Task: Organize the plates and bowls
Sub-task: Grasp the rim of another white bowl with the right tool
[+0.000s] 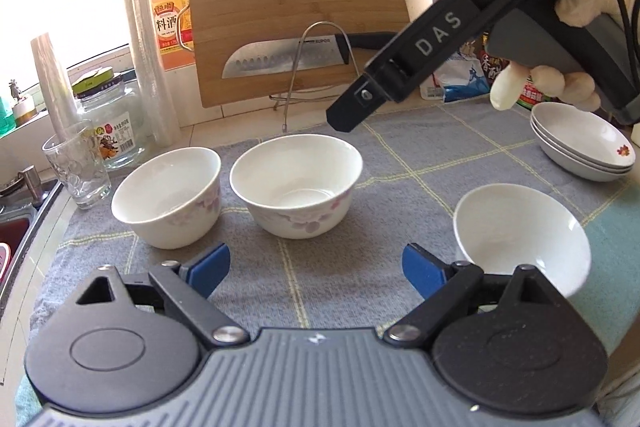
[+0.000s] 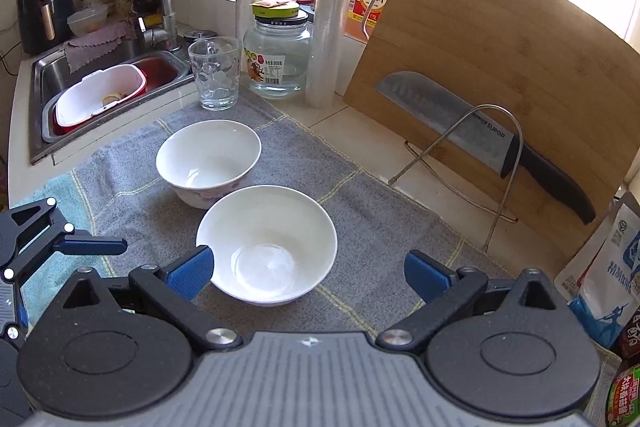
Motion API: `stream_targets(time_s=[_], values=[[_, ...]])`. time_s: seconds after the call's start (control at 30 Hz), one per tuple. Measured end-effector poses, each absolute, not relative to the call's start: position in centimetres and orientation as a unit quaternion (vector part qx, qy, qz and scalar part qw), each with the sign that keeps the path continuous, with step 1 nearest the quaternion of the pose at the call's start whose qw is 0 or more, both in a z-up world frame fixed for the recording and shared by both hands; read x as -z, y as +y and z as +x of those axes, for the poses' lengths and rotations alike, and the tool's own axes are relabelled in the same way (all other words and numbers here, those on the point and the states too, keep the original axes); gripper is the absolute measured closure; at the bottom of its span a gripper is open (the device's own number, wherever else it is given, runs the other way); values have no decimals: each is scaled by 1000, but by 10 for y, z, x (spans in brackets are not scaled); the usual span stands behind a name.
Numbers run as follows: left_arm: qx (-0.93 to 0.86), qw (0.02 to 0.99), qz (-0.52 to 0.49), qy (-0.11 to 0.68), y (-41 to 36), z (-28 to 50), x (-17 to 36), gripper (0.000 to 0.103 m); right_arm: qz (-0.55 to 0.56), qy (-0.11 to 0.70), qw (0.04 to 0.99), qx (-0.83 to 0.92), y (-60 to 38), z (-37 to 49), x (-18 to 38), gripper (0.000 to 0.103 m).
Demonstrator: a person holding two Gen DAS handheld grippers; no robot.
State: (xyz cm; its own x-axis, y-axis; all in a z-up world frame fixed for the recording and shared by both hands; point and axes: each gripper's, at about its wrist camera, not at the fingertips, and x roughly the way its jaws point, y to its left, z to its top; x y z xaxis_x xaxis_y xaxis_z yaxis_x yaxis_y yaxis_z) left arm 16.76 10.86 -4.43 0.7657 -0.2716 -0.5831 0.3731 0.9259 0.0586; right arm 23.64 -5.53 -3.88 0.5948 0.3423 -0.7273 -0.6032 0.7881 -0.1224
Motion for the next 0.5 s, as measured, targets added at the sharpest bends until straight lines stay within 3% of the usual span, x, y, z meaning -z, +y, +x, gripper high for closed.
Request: stream_targets(time_s=[0.13,0.5], values=[[165,937,75,299,111,193,51,10,-164,379,868,-275,-54,254,46,5],[182,931,79,308,111,224,68,11,-135,432,841,-296,-44,289,73,28]])
